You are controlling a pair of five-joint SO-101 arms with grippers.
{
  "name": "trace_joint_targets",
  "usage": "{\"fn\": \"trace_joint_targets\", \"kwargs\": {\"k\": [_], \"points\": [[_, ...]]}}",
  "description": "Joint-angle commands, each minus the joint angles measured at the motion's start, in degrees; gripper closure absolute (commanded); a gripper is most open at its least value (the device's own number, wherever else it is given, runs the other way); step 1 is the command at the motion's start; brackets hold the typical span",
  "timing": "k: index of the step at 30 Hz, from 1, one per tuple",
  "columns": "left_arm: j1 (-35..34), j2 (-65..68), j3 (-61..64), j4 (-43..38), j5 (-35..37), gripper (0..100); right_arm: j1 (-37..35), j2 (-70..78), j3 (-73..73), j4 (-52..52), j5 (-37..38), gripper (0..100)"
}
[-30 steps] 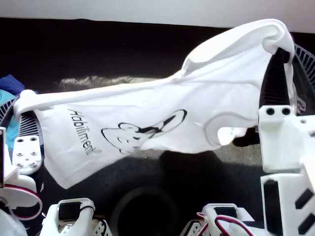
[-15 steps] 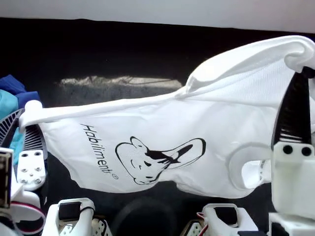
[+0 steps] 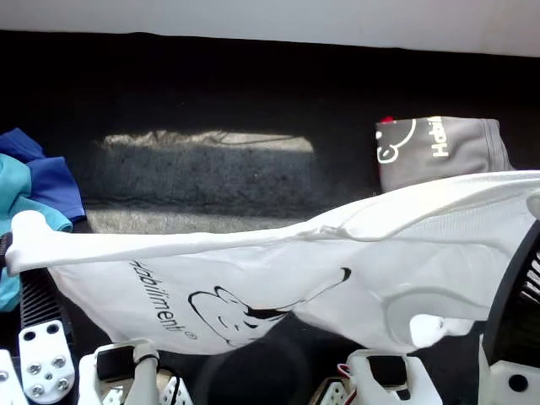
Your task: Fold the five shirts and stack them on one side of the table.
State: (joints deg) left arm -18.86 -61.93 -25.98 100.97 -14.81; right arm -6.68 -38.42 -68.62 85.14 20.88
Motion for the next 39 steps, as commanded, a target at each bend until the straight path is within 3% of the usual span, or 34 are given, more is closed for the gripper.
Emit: {"fn": "trace_joint_targets", "kwargs": {"k": [1, 8, 19, 23, 27, 39], "points": [[-0.57, 0.48, 0.40, -0.09, -0.18, 99, -0.22, 0.92, 1.19, -1.01, 0.26, 99.2], [-0.22, 8.48, 13.58, -4.57, -0.18, 99, -0.40, 8.40, 18.33, -4.97, 0.18, 99.2], [4.88, 35.65, 29.14, -27.87, -0.18, 99, -0.40, 30.64, 46.29, -28.53, 0.26, 99.2], [5.49, 49.45, 24.40, -33.58, -0.26, 99, -0.40, 41.54, 43.03, -34.68, 0.44, 99.2], [5.41, 61.67, 13.49, -33.49, -0.26, 99, -0.40, 51.65, 32.66, -35.21, 0.44, 99.2], [5.67, 88.57, -4.53, -23.30, -0.26, 99, -3.12, 71.52, 26.51, -25.80, 0.18, 99.2]]}}
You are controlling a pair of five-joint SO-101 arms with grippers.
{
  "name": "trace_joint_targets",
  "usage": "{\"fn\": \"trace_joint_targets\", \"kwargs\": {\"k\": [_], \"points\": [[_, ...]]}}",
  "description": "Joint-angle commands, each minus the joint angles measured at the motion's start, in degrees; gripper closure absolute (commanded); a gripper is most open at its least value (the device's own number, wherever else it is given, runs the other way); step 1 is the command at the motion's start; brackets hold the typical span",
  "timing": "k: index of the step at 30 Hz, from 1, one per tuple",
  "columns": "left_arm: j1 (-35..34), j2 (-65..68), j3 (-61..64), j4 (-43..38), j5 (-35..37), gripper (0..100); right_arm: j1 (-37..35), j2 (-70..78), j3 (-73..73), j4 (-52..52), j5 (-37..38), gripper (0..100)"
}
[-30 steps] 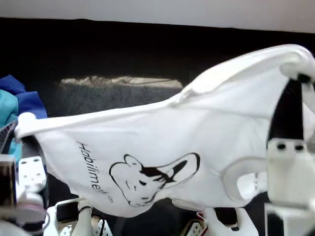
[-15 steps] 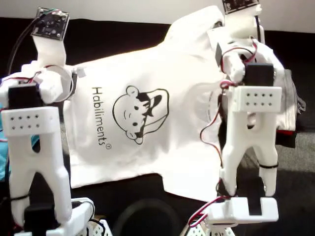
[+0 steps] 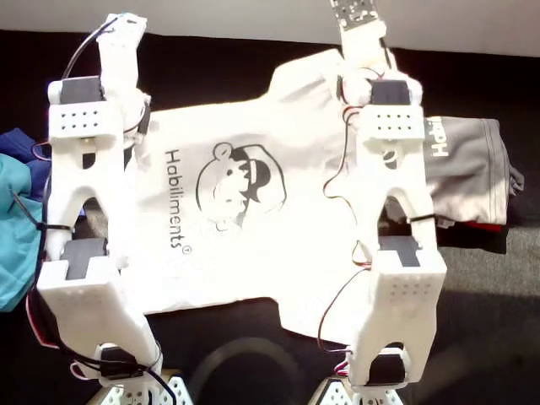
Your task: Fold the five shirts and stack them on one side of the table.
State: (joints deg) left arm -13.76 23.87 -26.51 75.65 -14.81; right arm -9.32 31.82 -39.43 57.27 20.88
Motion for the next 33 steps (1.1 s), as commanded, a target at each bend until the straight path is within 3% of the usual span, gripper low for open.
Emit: {"fn": "trace_joint_targets", "kwargs": {"k": [1, 10, 13, 16, 21, 24, 28, 33], "points": [[0.57, 4.26, -4.62, 2.64, -0.26, 99, -0.48, 2.68, -2.68, 2.86, 0.18, 99.2], [0.57, 11.91, -6.11, 6.15, -0.18, 99, -0.31, 11.65, -3.21, 6.81, 0.00, 99.2], [0.48, 11.91, -7.25, 8.18, -0.18, 99, 0.75, 11.12, -6.20, 7.87, -3.96, 99.2], [0.31, 11.65, -10.86, 13.45, -0.18, 99, 2.15, 9.89, -11.12, 11.21, -8.35, 99.2], [0.31, 9.45, -17.01, 20.40, -0.18, 99, 2.51, 8.48, -18.07, 21.49, -8.70, 99.2], [0.22, 9.45, -18.77, 19.87, -0.44, 99, 2.59, 9.54, -19.47, 21.93, -8.70, 99.2], [-0.22, 10.68, -20.70, 12.48, -6.86, 99, 2.59, 12.00, -19.56, 21.93, -8.70, 99.2], [-1.63, 11.30, -22.90, 5.27, -8.00, 99, 2.59, 13.14, -19.56, 21.93, -8.70, 99.2]]}}
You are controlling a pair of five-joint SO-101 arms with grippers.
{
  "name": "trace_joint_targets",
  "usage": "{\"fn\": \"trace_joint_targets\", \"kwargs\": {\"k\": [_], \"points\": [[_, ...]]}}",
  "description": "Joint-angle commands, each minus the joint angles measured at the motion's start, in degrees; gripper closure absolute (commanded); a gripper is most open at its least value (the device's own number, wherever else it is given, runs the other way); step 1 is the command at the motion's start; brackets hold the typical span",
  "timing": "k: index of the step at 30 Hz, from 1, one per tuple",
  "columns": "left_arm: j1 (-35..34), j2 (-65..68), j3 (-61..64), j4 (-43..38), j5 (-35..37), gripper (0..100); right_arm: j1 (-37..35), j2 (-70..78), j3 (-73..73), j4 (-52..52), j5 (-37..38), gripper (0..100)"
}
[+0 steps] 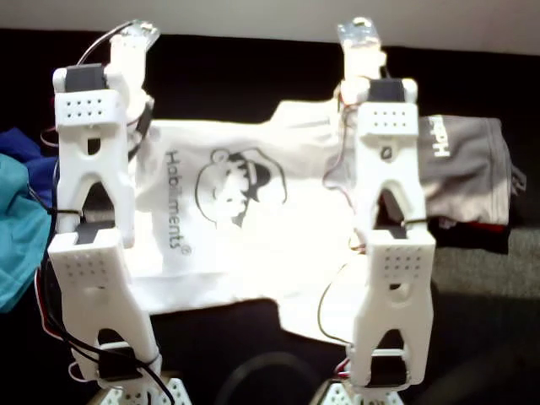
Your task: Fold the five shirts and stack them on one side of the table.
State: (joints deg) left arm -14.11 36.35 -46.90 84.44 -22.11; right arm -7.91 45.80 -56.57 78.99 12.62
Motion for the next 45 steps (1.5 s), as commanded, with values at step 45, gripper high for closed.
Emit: {"fn": "trace_joint_targets", "kwargs": {"k": [45], "points": [[-2.15, 22.20, -13.32, -17.76, 20.75, 79, -1.98, 3.30, -2.42, -5.85, -0.53, 99.2]]}}
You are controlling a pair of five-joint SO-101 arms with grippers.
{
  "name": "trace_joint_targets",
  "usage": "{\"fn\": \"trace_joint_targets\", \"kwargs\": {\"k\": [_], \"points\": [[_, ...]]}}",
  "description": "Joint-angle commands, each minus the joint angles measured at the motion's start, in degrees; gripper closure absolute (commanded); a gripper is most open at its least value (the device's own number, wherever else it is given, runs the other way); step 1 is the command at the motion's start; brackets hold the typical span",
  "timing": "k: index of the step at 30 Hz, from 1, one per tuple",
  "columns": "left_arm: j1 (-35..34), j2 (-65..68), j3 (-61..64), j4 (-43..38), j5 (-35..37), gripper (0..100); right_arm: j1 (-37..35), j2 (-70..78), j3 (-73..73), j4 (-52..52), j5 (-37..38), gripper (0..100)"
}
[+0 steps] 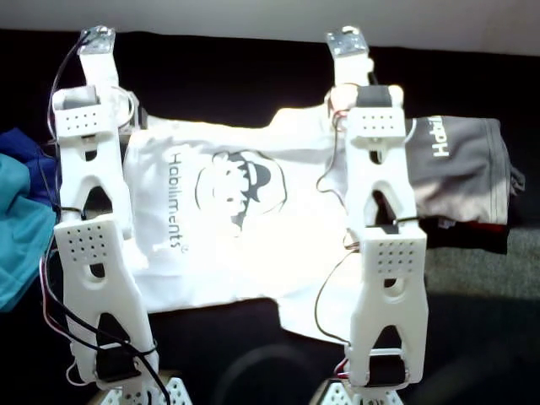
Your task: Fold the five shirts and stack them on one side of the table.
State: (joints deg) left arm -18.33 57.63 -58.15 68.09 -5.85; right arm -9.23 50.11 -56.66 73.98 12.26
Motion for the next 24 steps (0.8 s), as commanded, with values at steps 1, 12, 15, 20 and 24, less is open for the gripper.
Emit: {"fn": "trace_joint_targets", "kwargs": {"k": [1, 12, 15, 20, 24], "points": [[2.42, 1.98, -2.15, -1.58, 6.51, 79, -0.66, -1.01, -2.33, -0.75, -0.18, 99.2], [2.51, 4.97, -1.80, -9.05, 18.11, 79, -0.66, -1.10, -2.33, -0.40, -0.18, 99.2], [2.77, 7.87, -2.15, -9.32, 18.11, 79, -0.66, -1.10, -2.33, -0.40, -0.18, 99.2], [2.68, 9.98, -3.74, -11.78, 16.18, 80, -0.48, -1.10, -2.33, -0.31, -0.18, 99.2], [3.91, 10.95, -4.26, -11.78, 8.97, 92, -0.40, -1.10, -2.42, 0.48, -0.18, 99.2]]}}
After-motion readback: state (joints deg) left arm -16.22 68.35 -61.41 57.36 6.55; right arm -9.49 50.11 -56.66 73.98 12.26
